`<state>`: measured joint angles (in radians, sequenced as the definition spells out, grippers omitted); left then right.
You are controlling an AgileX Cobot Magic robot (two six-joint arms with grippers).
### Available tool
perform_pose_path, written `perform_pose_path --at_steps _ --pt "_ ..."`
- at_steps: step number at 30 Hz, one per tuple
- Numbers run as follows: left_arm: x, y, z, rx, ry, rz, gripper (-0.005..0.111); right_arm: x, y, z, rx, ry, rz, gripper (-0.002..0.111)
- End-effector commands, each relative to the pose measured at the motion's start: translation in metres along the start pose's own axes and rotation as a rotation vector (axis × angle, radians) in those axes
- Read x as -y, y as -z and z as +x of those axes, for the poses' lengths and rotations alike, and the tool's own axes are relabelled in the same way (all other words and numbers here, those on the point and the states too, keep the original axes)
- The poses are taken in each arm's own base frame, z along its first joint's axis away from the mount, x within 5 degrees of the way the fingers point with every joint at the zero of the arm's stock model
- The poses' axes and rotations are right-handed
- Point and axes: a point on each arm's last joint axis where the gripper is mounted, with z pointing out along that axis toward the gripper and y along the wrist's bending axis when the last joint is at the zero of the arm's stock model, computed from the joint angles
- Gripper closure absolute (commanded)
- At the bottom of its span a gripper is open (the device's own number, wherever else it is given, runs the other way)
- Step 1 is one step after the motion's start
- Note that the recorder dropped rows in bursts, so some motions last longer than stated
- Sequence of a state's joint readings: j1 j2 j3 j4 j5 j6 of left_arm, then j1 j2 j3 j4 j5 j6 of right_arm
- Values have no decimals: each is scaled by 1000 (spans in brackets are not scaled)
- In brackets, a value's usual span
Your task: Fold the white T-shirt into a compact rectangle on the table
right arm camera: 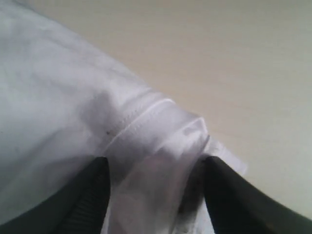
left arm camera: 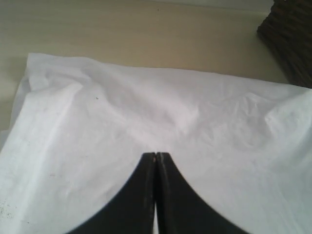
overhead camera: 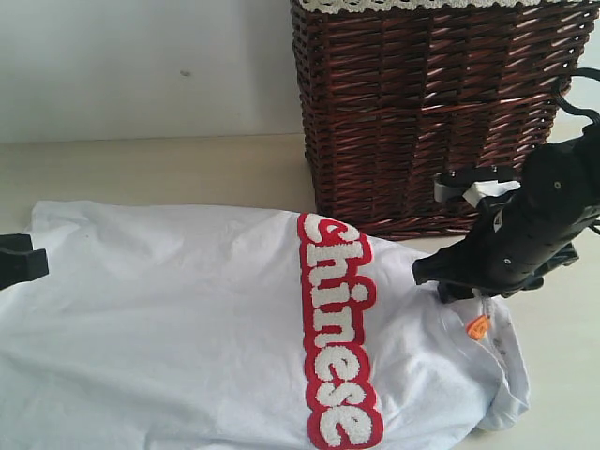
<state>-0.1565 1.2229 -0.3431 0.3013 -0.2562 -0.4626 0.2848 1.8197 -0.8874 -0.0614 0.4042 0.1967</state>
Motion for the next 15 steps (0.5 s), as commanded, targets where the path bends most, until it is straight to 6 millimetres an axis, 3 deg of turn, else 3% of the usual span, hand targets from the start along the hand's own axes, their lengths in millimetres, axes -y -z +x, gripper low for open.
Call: perform_pose_path --at_steps 1,7,10,15 --pt "2 2 0 10 2 11 107 -4 -4 0 7 29 -59 60" --pt "2 2 0 10 2 11 107 -9 10 0 12 89 -123 108" --pt "2 2 0 10 2 11 107 -12 28 -2 42 129 -139 108" --pt "2 2 -1 17 3 15 107 -51 63 12 121 361 -207 108"
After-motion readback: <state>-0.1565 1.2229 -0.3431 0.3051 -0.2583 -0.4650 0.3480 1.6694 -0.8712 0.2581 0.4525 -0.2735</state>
